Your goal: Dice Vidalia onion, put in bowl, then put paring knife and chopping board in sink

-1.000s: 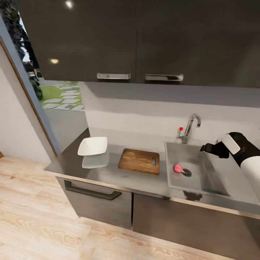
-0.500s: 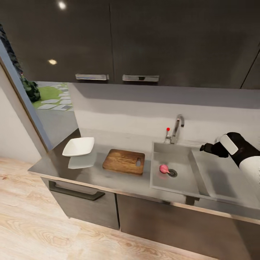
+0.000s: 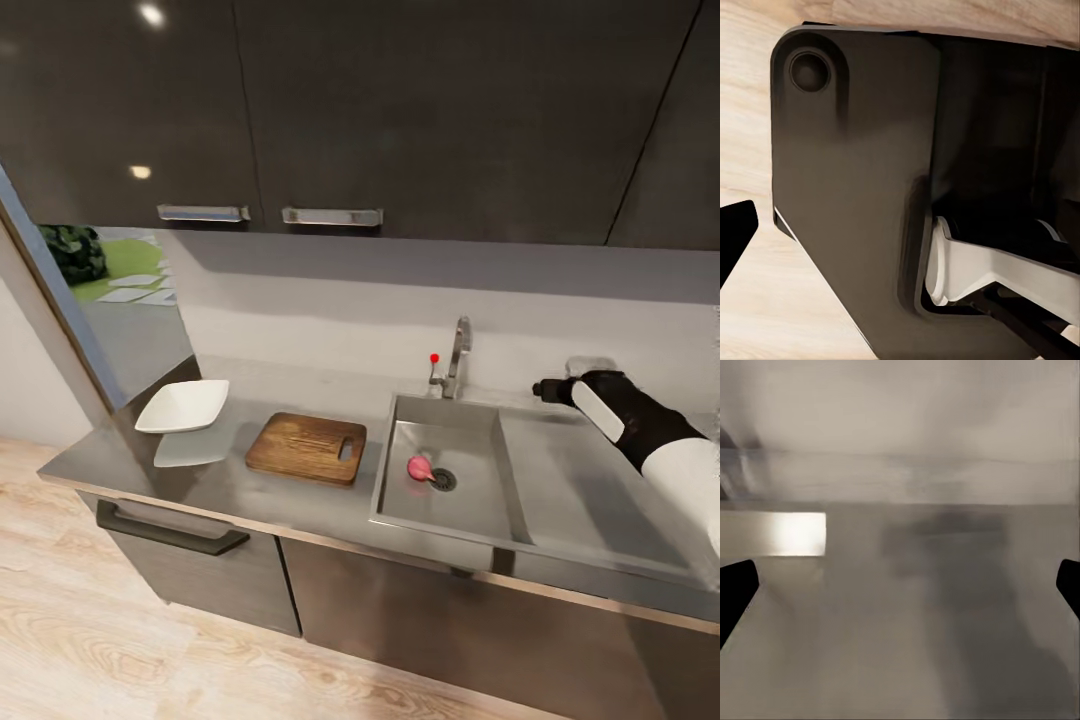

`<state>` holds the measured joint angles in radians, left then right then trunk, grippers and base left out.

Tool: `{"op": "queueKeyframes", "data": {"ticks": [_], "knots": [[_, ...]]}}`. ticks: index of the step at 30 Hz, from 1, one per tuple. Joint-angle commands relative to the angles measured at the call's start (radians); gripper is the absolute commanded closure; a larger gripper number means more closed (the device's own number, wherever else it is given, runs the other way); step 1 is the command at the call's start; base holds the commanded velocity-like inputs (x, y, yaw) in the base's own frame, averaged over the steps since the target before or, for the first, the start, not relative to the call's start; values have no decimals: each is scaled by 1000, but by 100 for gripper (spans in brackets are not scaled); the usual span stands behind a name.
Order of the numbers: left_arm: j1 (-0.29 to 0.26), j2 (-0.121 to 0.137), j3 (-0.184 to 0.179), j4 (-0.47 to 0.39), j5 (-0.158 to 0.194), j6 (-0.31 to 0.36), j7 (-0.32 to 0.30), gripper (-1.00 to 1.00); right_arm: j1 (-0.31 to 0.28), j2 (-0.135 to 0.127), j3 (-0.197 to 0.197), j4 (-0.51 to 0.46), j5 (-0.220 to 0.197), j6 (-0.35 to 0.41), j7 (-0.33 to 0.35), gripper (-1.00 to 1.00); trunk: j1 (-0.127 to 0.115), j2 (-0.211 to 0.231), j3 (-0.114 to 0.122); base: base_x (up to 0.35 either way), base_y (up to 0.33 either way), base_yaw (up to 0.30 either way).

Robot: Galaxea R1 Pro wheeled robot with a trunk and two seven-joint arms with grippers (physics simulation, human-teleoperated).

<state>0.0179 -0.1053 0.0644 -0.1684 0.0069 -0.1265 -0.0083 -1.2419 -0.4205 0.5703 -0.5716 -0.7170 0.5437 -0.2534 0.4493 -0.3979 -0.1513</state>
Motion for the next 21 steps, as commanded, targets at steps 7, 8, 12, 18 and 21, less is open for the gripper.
{"op": "queueKeyframes", "data": {"ticks": [7,8,12,18,21], "knots": [[0,-1,6,-2,1,-1,-1,-100,153,-7,19,-236,-10,-184,-10,-100,1,-2,-2,0,-59,0],[0,-1,6,-2,1,-1,-1,-100,159,-7,19,-243,-10,-189,-9,-100,1,-2,-2,0,-7,0],[0,-1,6,-2,1,-1,-1,-100,195,-14,19,-269,-9,-232,-9,-100,1,-2,-2,0,-3,0],[0,-1,6,-2,1,-1,-1,-100,255,-57,18,-272,-10,-264,34,-100,1,-2,-2,0,0,0],[0,-1,6,-2,1,-1,-1,-100,279,-93,18,-272,-10,-287,128,-100,1,-2,-2,0,0,0]]}}
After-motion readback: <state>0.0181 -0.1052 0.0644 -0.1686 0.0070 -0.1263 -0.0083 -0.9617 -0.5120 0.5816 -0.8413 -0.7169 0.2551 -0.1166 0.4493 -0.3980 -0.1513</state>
